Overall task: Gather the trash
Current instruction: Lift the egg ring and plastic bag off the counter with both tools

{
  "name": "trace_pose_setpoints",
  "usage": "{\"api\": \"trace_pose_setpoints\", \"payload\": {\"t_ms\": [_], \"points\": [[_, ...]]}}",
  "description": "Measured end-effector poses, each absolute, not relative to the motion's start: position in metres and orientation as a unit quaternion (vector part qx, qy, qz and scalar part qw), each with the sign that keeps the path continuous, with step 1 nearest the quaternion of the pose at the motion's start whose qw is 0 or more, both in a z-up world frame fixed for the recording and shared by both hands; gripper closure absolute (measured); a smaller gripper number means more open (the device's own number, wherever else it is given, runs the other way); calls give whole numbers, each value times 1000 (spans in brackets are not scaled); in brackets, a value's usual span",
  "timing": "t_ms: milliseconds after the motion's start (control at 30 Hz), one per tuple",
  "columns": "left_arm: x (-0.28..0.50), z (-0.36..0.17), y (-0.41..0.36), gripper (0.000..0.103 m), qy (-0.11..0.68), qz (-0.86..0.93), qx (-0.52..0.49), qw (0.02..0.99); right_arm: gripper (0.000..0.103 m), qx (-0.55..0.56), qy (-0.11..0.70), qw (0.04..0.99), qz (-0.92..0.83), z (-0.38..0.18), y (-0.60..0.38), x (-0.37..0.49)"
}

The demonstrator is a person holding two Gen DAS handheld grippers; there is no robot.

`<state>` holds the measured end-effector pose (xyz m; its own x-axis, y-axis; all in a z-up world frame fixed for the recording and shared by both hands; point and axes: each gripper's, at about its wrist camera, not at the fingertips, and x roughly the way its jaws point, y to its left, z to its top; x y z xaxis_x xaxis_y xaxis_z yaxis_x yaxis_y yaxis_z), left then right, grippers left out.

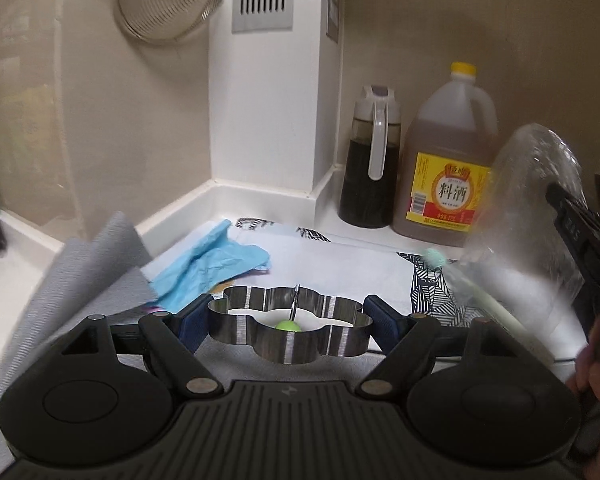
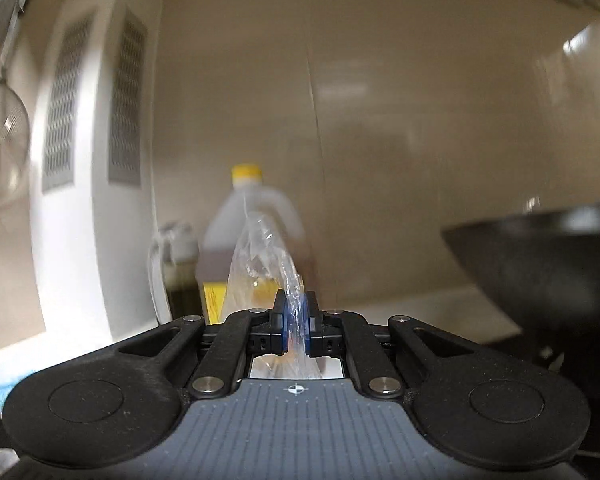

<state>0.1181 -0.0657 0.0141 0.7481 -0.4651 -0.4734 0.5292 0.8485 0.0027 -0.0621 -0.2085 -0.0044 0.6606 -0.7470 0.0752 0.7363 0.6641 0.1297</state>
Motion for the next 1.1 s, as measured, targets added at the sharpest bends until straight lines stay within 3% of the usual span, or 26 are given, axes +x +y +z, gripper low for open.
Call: {"api": "trace_pose_setpoints", "payload": {"t_ms": [567, 1100], "points": [[6, 63, 70, 18, 190, -211, 39, 958, 96, -15, -203, 910, -362, 20, -158, -98], [-115, 36, 193, 18, 230, -153, 23, 961, 96, -29, -133, 969, -205, 69, -70, -218]]}}
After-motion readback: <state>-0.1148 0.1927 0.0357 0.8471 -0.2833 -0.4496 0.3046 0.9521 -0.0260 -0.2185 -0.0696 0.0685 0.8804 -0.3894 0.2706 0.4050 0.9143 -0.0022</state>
